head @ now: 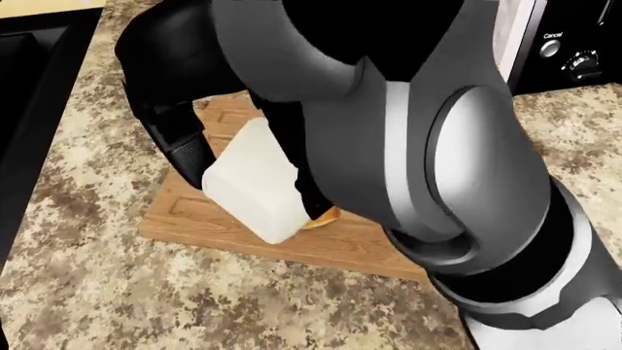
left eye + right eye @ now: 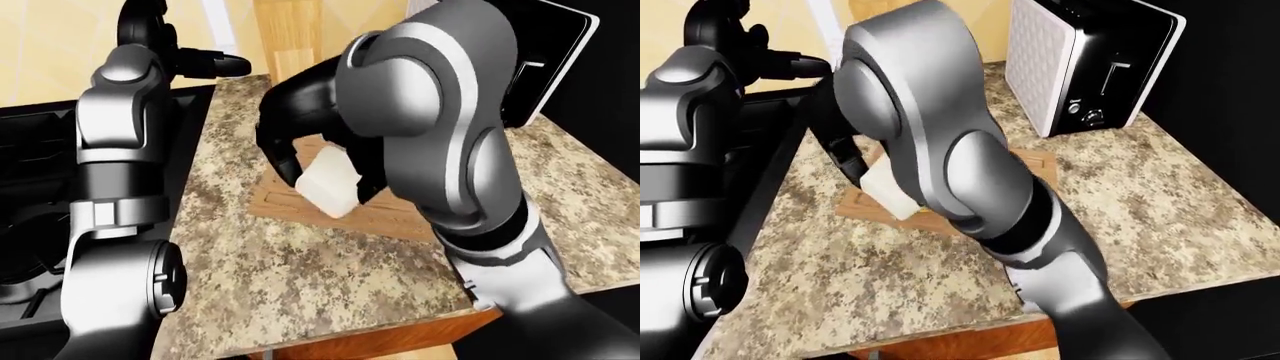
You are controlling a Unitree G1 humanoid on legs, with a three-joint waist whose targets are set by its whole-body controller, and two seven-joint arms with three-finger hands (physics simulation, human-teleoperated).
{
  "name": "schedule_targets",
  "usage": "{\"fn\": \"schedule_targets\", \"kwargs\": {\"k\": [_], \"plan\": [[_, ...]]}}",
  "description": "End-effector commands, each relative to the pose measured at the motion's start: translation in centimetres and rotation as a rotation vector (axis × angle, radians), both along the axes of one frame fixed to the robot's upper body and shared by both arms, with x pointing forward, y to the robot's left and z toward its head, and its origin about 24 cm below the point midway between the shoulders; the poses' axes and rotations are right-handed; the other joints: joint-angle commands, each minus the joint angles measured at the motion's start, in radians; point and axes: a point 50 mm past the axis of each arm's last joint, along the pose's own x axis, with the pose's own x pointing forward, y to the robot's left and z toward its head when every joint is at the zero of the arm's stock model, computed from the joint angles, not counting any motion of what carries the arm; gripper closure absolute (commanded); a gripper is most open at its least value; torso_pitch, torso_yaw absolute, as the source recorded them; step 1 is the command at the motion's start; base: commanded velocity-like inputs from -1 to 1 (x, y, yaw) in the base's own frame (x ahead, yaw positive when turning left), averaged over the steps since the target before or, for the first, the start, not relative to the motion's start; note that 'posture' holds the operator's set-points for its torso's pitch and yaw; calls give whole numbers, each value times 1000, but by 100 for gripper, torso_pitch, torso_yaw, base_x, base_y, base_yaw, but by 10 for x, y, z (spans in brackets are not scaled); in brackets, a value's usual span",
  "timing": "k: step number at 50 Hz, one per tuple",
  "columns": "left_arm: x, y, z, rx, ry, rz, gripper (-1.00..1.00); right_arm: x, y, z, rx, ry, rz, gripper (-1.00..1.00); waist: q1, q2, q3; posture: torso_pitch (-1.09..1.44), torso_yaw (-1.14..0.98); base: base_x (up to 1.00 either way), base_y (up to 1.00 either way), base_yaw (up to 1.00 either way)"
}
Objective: Pick up the wedge of cheese and place it on the slice of bread to prepare a simple cheese on bread dish.
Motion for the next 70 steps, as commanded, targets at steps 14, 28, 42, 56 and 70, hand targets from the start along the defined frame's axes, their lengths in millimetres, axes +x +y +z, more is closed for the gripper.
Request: {"fn": "schedule_targets", "kwargs": {"k": [14,28,42,56,70], "plan": [[-8,-1,27,16,-111,-4,-100,22,-20,26,47,-69,-71,100,-2,4,-38,0,0,0,0,0],[-9,0,27,15,-114,-4,-100,32,-24,13,51,-45,-91,100,-5,5,-40,0,0,0,0,0],[-10,0,27,14,-116,-4,-100,45,-28,17,80,-46,-111,100,-4,2,-39,0,0,0,0,0],[-9,1,25,12,-111,-5,-100,54,-29,16,91,-56,-118,100,2,0,-42,0,0,0,0,0],[-10,-1,25,13,-113,-9,-100,64,-33,12,95,-63,-134,100,8,-4,-43,0,0,0,0,0]]}}
